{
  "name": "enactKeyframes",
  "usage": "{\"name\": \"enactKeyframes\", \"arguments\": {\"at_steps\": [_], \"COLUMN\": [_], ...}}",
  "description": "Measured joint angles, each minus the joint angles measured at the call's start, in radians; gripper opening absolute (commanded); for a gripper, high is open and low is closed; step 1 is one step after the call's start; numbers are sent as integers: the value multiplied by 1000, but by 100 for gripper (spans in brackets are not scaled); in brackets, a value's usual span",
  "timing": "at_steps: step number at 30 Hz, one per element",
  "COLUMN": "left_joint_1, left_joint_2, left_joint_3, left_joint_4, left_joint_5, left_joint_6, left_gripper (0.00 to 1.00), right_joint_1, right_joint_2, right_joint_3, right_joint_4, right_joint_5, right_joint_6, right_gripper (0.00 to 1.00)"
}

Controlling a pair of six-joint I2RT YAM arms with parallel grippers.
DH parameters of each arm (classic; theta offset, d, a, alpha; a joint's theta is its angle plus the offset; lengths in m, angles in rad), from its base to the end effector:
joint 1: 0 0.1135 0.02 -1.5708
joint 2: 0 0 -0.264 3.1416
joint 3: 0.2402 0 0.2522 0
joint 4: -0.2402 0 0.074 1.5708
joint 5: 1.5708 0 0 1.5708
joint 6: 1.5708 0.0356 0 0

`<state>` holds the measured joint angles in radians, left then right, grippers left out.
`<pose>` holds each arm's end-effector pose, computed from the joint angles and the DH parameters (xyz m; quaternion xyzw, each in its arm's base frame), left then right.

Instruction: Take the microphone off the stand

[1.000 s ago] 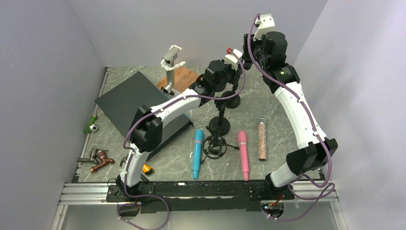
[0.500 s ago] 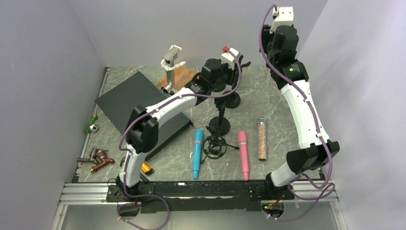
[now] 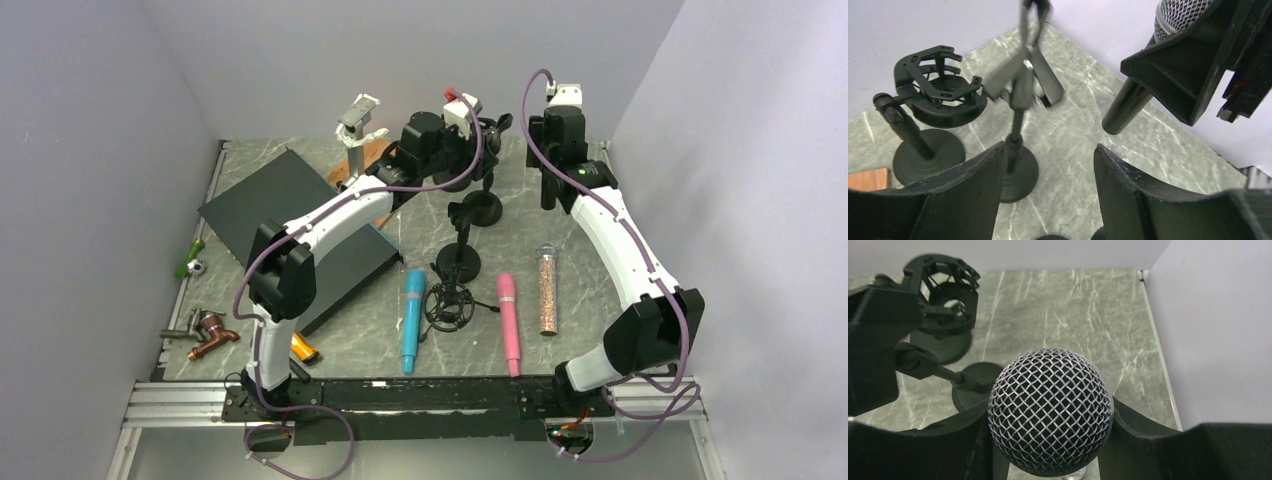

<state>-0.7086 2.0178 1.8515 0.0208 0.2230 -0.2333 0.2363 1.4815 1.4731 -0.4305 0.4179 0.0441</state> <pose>0.3693 -0.3269 0.3544 0.2477 0.7137 -0.3699 0.5408 0.3323 0.0652 0.3891 0.0315 0.8326 -0.1001 0.5439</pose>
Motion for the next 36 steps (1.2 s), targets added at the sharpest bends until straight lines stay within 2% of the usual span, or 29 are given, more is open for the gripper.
{"name": "enactKeyframes", "arguments": {"at_steps": [8, 19, 27, 36], "left_joint_1": [71, 173, 171, 166], "left_joint_2": [-15, 173, 284, 304], "left_joint_3": [38, 361, 382, 382], "left_joint_4": [-11, 68, 140, 163], "left_joint_5": [161, 344, 409, 409], "left_joint_6": [-142, -358, -417, -418], "left_gripper": [65, 69, 71, 72], "right_joint_1": [-7, -18, -18, -18], "right_joint_2": [-114, -152, -180, -188], "right_joint_3": [-77, -111, -125, -149], "right_joint_4": [-5, 0, 28, 39], "right_joint_5": [53, 51, 44, 32], "right_joint_6": [27, 34, 31, 31], "right_gripper": [0, 0, 0, 0]}}
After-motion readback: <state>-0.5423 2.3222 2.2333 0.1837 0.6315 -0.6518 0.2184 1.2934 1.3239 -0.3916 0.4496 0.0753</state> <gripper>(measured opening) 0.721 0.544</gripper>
